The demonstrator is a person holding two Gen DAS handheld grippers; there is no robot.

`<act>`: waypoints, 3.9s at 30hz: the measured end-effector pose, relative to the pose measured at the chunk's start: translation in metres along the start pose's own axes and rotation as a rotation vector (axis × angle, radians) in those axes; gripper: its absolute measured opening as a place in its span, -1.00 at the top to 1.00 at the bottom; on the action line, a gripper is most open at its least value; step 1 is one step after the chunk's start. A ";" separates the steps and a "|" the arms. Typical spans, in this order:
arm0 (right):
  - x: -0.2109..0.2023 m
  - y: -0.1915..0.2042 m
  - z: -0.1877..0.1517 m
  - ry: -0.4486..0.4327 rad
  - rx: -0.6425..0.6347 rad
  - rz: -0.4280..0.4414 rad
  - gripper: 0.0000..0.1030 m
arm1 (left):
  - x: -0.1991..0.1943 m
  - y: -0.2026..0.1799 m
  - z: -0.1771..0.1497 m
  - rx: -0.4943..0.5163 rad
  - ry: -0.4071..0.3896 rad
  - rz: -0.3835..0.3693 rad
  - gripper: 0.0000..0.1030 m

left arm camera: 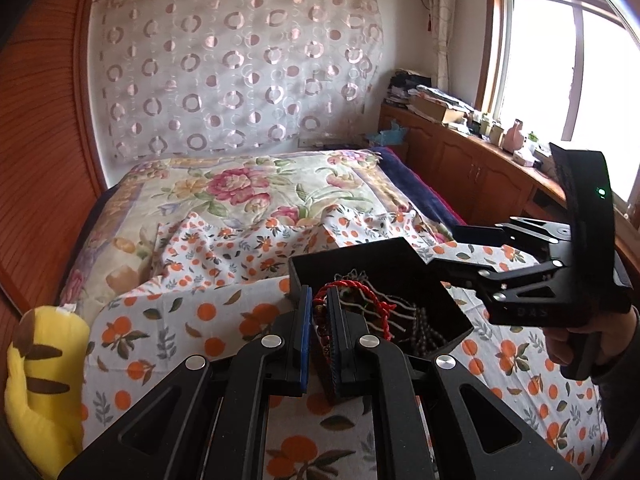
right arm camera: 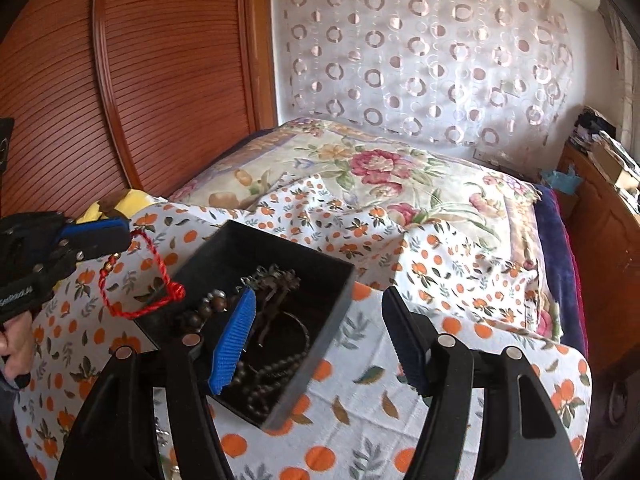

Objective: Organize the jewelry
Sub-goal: 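Lower the bracelet and hair comb into the black box and open both tools, then move both tools back from the box to the remaining jewelry, then close the left tool on the small silver earring while the right tool reaches the jade bangle, then lift the jade bangle with the right tool while the left tool holds the earring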

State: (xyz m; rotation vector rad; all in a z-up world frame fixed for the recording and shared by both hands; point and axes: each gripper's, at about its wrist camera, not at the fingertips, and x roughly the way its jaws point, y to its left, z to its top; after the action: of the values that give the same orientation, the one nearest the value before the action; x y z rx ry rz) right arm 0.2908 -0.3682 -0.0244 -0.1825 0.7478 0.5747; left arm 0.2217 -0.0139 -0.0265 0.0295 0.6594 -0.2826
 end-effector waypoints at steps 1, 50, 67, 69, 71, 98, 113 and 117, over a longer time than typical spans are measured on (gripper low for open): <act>-0.001 -0.001 -0.002 0.000 0.004 -0.001 -0.32 | 0.004 -0.003 0.002 0.009 0.005 -0.002 0.87; -0.055 0.106 -0.139 0.172 -0.100 0.127 0.45 | -0.047 -0.016 -0.123 0.027 0.149 0.003 0.65; -0.055 0.106 -0.149 0.159 -0.113 0.101 0.71 | -0.023 -0.032 -0.130 0.081 0.219 0.007 0.50; -0.055 0.108 -0.149 0.158 -0.126 0.088 0.70 | -0.021 -0.032 -0.130 0.084 0.223 0.010 0.50; -0.054 0.108 -0.149 0.159 -0.123 0.091 0.70 | -0.018 -0.033 -0.129 0.087 0.226 0.015 0.50; -0.054 0.105 -0.149 0.159 -0.108 0.108 0.70 | -0.031 -0.034 -0.128 0.072 0.168 0.027 0.87; -0.054 0.107 -0.149 0.156 -0.127 0.086 0.83 | -0.071 -0.026 -0.115 0.012 0.073 0.004 0.87; -0.057 0.106 -0.148 0.138 -0.130 0.072 0.83 | -0.078 -0.027 -0.109 0.010 0.053 0.000 0.87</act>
State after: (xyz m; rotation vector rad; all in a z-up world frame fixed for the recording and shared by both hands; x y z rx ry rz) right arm 0.1117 -0.3568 -0.0878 -0.3187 0.8535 0.6849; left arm 0.0905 -0.0076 -0.0641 0.0461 0.7103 -0.2859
